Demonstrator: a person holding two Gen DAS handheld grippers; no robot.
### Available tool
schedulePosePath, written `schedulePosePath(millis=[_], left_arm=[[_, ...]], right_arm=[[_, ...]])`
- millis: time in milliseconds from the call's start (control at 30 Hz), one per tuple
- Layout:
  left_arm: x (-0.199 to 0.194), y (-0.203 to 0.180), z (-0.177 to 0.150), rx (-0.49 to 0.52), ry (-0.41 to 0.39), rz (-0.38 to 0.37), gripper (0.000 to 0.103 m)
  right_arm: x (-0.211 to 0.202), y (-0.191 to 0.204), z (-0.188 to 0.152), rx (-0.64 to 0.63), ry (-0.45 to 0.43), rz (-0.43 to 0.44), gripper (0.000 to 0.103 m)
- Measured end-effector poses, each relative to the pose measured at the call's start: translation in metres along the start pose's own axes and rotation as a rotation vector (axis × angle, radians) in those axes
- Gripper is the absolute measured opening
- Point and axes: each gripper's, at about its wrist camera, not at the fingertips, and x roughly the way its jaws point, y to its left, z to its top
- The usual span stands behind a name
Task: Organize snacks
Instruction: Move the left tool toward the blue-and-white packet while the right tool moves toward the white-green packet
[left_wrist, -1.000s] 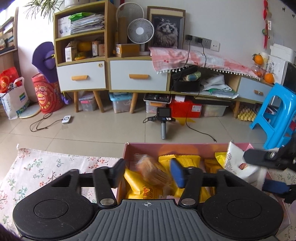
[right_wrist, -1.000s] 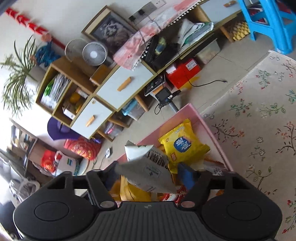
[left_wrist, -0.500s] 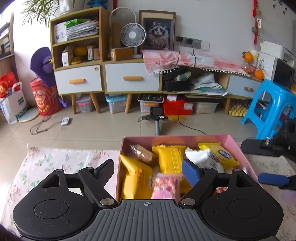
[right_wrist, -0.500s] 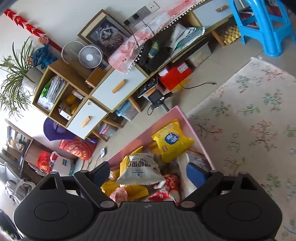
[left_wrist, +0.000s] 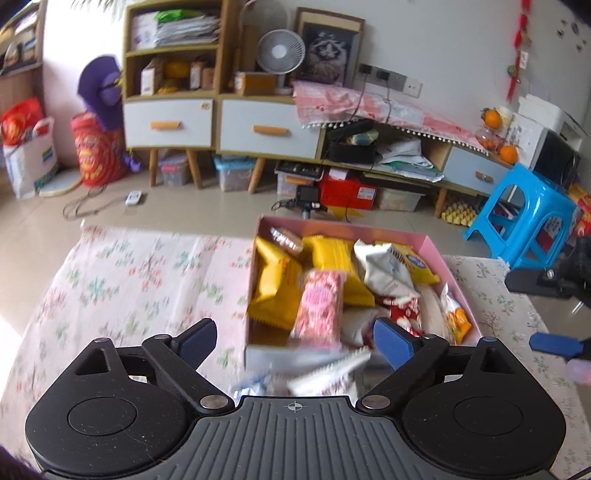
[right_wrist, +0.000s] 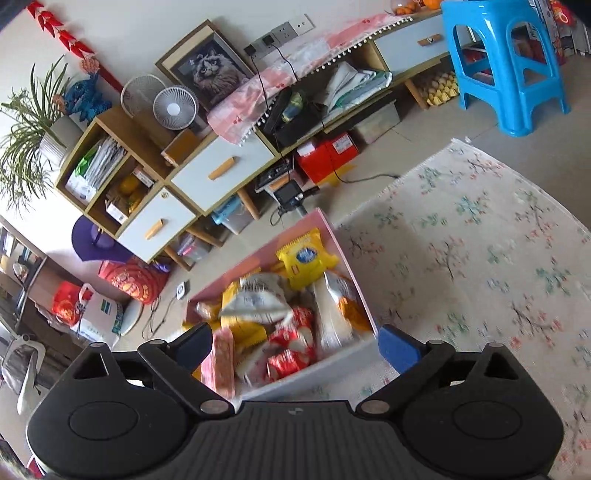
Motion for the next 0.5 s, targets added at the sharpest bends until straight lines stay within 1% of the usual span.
schedulePosePath(millis=[100, 300, 433, 500], left_arm=[[-0.009, 0.008, -0.009, -0.021, 0.012, 0.011, 0.096], [-0.019, 0.02, -0.027, -0.018, 0.04, 0.039, 0.096], [-0.025, 0.026, -0.04, 0.014, 0.031, 0.034, 0.097], [-0.026, 0.029, -0.046, 0.035, 0.033, 0.047, 0.097]], right_arm=[[-0.01, 0.002, -0.012, -0.047, 0.012, -0.026, 0.089], [-0.017, 0.006, -0.025, -0.115, 0.022, -0.036, 0.09], [-0.016, 0.002, -0.041, -0.166, 0.027, -0.043, 0.091], [-0.015, 0.002, -0.051, -0.222, 0.028, -0.046, 0.091]])
